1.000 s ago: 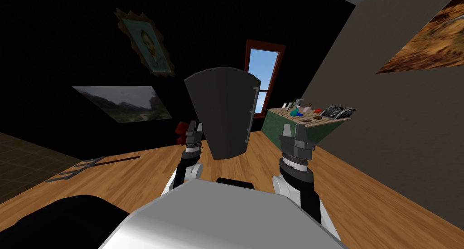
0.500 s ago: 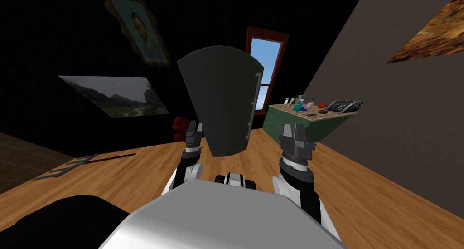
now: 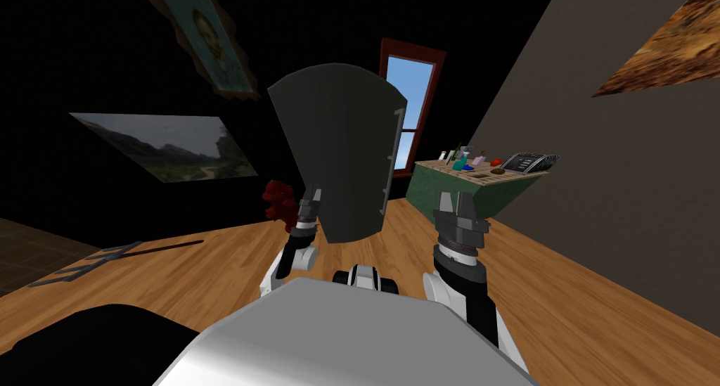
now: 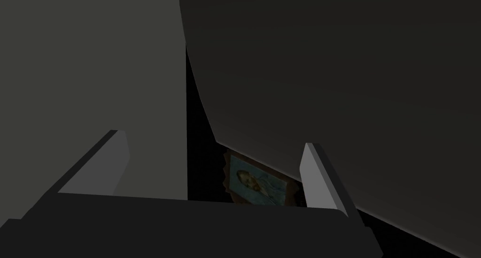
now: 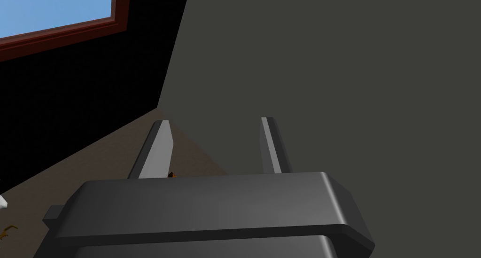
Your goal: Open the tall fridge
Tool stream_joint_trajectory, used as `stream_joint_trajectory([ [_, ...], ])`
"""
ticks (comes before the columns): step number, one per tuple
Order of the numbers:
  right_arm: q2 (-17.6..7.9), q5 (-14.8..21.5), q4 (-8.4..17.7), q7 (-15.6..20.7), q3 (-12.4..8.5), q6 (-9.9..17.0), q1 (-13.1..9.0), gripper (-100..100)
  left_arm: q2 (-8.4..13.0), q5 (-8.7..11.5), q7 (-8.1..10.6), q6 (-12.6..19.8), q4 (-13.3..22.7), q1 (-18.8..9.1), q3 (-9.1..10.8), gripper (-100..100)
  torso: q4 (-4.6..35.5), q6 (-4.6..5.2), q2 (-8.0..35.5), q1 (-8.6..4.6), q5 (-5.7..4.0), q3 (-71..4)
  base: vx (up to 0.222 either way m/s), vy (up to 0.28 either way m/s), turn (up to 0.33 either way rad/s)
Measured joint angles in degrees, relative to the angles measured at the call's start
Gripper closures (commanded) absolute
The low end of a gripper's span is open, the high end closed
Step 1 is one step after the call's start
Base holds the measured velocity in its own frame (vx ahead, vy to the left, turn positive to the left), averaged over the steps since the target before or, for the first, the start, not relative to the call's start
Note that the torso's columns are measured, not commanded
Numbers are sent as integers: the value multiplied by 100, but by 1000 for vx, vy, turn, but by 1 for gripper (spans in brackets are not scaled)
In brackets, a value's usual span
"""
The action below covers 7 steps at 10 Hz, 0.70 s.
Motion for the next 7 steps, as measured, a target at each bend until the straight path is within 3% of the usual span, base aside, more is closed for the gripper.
stream_joint_trajectory([
  [7,0,0,0,0,0,0,0,0,134,9,-262,818,618,-1037,-85,-100,1,-2,2,1,0,1,16,-21,-35],
])
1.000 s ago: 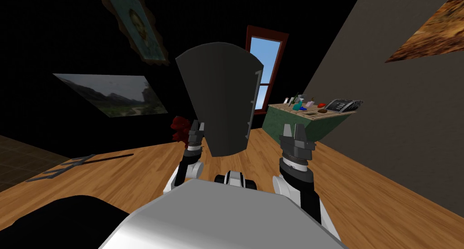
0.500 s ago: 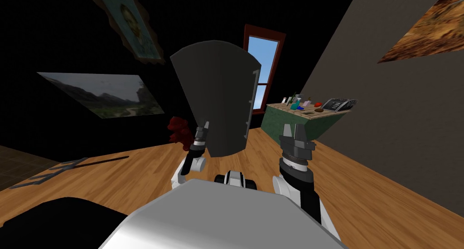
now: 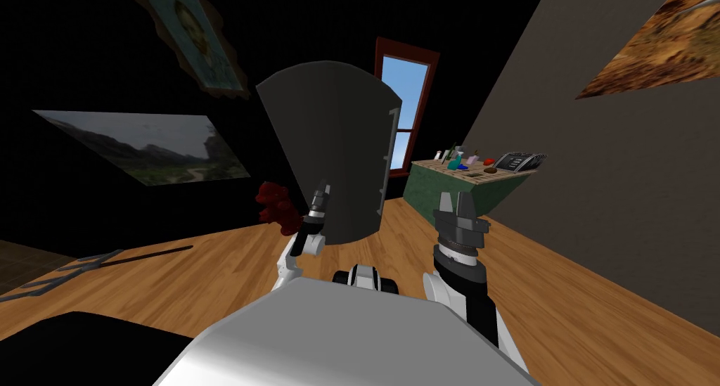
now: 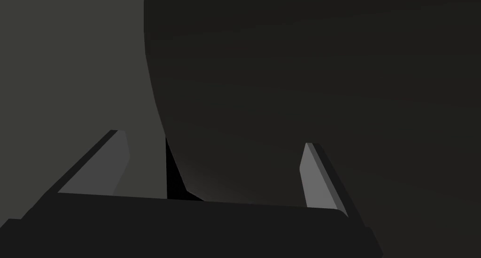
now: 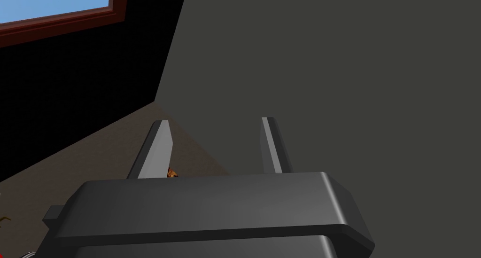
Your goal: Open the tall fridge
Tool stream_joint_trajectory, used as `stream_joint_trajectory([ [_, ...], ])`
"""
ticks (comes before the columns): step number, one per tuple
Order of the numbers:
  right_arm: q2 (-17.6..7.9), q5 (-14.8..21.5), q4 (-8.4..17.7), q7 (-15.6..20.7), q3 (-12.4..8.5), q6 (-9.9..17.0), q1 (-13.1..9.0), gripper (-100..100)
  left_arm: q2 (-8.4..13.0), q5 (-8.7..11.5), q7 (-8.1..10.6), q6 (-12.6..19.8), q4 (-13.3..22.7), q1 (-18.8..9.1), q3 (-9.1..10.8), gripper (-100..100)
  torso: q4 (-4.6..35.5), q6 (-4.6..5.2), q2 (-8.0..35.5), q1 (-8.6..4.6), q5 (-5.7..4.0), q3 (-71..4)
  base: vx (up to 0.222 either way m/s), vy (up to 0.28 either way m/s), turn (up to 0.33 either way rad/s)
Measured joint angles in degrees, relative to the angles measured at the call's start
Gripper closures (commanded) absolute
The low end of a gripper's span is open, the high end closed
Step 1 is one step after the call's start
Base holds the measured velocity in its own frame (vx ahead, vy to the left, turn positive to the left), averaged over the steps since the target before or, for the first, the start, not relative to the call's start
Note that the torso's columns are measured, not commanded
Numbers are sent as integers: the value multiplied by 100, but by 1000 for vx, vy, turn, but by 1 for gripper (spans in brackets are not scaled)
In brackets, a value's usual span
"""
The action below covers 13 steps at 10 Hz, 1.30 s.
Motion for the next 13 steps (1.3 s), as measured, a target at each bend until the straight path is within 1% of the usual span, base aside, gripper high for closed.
stream_joint_trajectory([
  [1,0,0,0,0,0,0,0,0,16,7,-29,98,109,-180,-1,-100,1,2,1,1,1,1,15,-27,-54],
  [2,0,0,0,0,0,0,0,0,21,10,-77,278,209,-374,-13,-100,0,2,0,-1,0,0,14,-21,-30],
  [3,0,0,0,0,0,0,0,0,44,21,-96,373,282,-505,-6,-100,0,0,0,3,1,0,13,-16,-42],
  [4,0,0,0,0,0,0,0,0,11,5,-151,503,323,-658,-49,-100,0,2,0,3,1,0,20,-26,-68],
  [5,0,0,0,0,0,0,0,0,33,14,-199,658,440,-811,-61,-100,-1,1,-3,0,0,-1,17,-19,-18],
  [7,0,0,0,0,0,0,0,0,7,6,-279,846,650,-1124,-93,-100,0,2,-2,3,1,-1,15,-14,-30],
  [8,0,0,0,0,0,0,0,0,8,6,-307,926,699,-1238,-101,-100,1,0,1,3,1,1,13,-19,-33],
  [10,0,0,0,0,0,0,0,0,33,22,-381,1153,1022,-1613,-110,-100,-1,2,-3,-2,0,-2,18,-23,-47],
  [12,0,0,0,0,0,0,0,0,45,29,-444,1446,1124,-1932,-131,-100,0,1,-2,2,1,-1,19,-18,-31],
  [13,0,0,0,0,0,0,0,0,35,24,-472,1523,1180,-2025,-147,-100,0,0,0,4,1,1,14,-18,-36],
])
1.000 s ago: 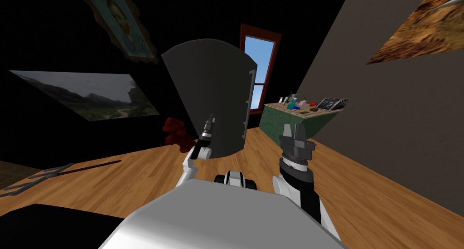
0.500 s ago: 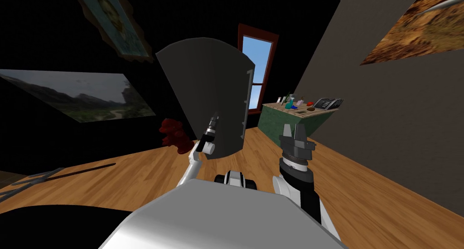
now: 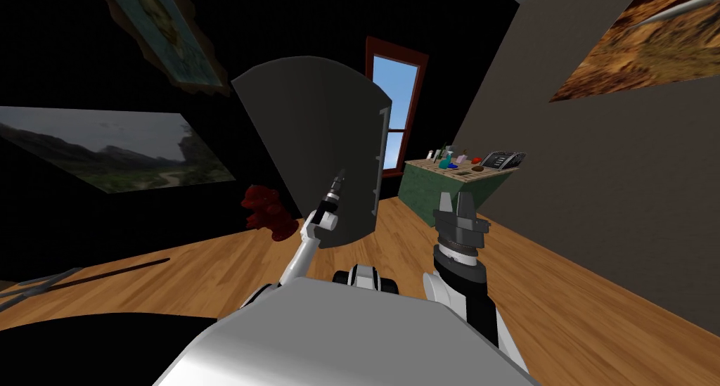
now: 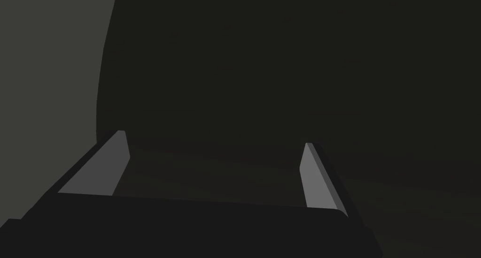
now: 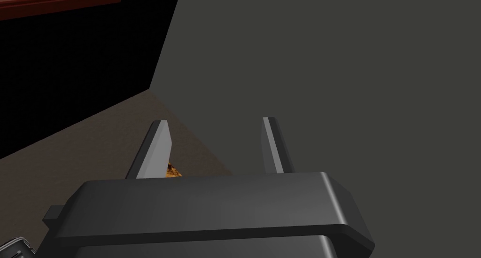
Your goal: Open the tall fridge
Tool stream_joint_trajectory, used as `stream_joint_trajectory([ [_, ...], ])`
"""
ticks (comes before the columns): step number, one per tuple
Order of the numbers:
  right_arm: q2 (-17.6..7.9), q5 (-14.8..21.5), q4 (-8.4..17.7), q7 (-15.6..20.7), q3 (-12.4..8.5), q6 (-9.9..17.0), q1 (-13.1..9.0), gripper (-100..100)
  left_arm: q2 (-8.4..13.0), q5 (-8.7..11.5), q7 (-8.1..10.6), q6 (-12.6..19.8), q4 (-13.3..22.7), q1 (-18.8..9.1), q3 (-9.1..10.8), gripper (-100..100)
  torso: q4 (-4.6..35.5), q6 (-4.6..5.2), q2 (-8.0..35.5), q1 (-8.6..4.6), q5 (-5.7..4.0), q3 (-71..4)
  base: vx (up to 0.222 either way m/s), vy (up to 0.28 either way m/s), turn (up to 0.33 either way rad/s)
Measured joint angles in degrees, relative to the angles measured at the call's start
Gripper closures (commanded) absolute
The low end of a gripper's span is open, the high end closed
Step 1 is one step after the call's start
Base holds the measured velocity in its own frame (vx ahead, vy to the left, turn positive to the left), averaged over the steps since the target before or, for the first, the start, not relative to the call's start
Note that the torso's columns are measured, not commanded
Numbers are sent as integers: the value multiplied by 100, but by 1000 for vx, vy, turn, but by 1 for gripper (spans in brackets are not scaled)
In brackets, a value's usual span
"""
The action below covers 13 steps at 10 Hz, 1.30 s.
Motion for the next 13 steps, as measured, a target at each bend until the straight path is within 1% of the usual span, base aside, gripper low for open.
stream_joint_trajectory([
  [3,0,0,0,0,0,0,0,0,17,12,-88,285,367,-478,-21,-100,0,2,-1,-3,-1,-1,16,-21,-45],
  [4,0,0,0,0,0,0,0,0,-2,5,-146,436,551,-675,-41,-100,-1,2,-6,-9,-2,-3,19,-21,-23],
  [5,0,0,0,0,0,0,0,0,-38,-11,-195,551,631,-813,-60,-100,0,0,-2,-3,-1,-2,19,-18,-40],
  [8,0,0,0,0,0,0,0,0,-10,7,-274,954,928,-1284,-83,-100,0,2,0,-2,0,0,17,-18,-41],
  [11,0,0,0,0,0,0,0,0,-15,9,-387,1340,1375,-1771,-124,-100,0,2,-1,-3,-1,-1,14,-18,-27],
  [12,0,0,0,0,0,0,0,0,-24,4,-417,1449,1429,-1884,-134,-100,1,0,0,-1,0,0,17,-17,-44],
  [13,0,0,0,0,0,0,0,0,14,27,-437,1580,1589,-2065,-142,-100,0,1,-2,-1,0,-1,15,-12,-27],
])
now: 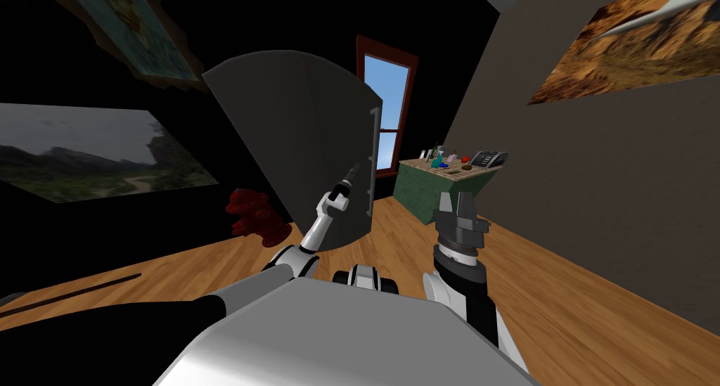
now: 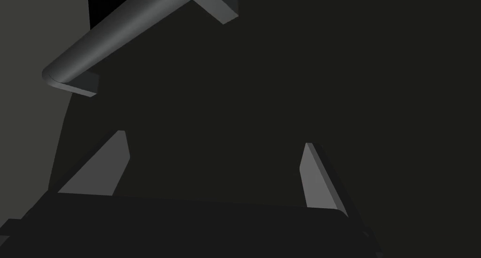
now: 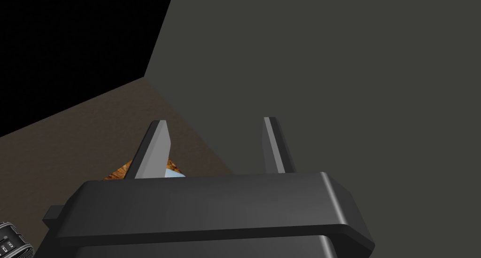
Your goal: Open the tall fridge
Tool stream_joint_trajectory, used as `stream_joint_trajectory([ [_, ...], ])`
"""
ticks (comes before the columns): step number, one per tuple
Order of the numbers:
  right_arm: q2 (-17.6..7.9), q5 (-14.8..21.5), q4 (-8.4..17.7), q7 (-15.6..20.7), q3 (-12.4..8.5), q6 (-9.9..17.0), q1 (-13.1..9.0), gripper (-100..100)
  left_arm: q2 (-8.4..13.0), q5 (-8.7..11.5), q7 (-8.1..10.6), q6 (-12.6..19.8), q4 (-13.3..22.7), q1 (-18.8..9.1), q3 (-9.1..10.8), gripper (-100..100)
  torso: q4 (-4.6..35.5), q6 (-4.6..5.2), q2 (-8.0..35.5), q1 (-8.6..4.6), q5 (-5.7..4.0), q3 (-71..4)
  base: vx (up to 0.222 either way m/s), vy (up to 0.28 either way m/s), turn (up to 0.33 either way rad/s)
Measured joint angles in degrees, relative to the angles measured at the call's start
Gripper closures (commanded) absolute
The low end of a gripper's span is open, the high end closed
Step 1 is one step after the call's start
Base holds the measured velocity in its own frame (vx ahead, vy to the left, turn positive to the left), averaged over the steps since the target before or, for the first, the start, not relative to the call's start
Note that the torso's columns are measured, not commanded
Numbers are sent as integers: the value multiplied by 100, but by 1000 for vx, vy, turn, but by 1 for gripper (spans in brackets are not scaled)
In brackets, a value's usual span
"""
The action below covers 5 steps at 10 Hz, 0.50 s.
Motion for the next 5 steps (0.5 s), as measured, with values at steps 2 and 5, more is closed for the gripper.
stream_joint_trajectory([
  [2,0,0,0,0,0,0,0,0,-5,-1,-54,186,311,-332,-15,-100,0,0,0,-1,0,0,17,-17,-47],
  [5,0,0,0,0,0,0,0,0,7,0,-167,623,714,-829,-56,-100,0,-1,0,-1,0,0,19,-18,-28],
])
